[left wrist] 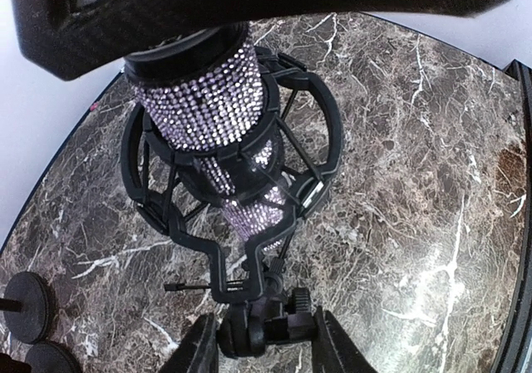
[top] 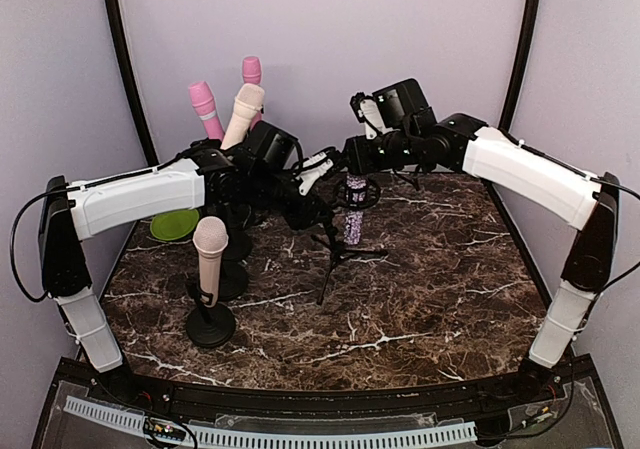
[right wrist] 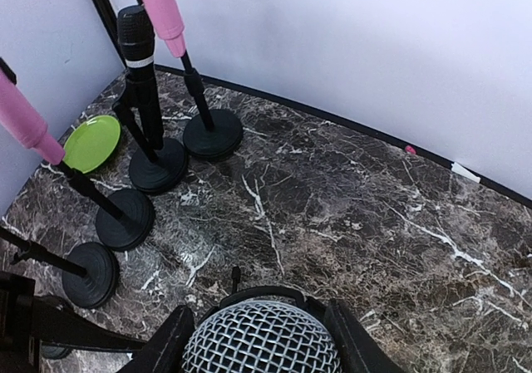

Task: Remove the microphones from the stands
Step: Remove the microphone from the microphone stand.

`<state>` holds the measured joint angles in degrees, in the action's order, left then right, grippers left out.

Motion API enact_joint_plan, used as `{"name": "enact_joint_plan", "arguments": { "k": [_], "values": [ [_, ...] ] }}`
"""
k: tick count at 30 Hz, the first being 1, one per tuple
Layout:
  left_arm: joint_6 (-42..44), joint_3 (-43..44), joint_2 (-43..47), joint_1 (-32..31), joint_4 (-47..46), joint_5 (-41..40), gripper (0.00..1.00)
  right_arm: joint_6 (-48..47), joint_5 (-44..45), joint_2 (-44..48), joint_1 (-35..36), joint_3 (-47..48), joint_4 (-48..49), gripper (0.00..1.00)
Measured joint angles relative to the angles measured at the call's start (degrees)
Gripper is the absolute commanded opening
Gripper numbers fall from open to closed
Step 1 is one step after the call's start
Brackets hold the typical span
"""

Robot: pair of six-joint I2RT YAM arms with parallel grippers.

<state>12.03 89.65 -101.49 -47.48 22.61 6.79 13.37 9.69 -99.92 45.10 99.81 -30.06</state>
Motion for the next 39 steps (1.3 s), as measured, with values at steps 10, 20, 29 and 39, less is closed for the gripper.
{"name": "enact_joint_plan", "arguments": {
  "k": [10, 20, 29, 39],
  "values": [
    [0.5, 0.0, 0.3, 0.0, -0.8, -0.6, 0.14, -3.0, -4.0, -0.4, -0.8, 1.4, -0.2, 0.25],
    [1.8, 0.0, 1.3, 0.0, 1.9, -2.0, 0.14, -7.3, -10.6, -0.4, -1.9, 1.0, 1.6, 0.25],
    [3.4, 1.2, 1.4, 0.0, 2.4, -2.7, 0.12, -1.6, -6.6, -1.9, -1.2, 5.4, -2.6, 0.28],
    [3.9, 4.0, 2.1, 0.1, 10.0, -2.2, 0.06, -11.9, -17.9, -0.8, -1.7, 1.9, 3.2, 0.28]
  ]
}}
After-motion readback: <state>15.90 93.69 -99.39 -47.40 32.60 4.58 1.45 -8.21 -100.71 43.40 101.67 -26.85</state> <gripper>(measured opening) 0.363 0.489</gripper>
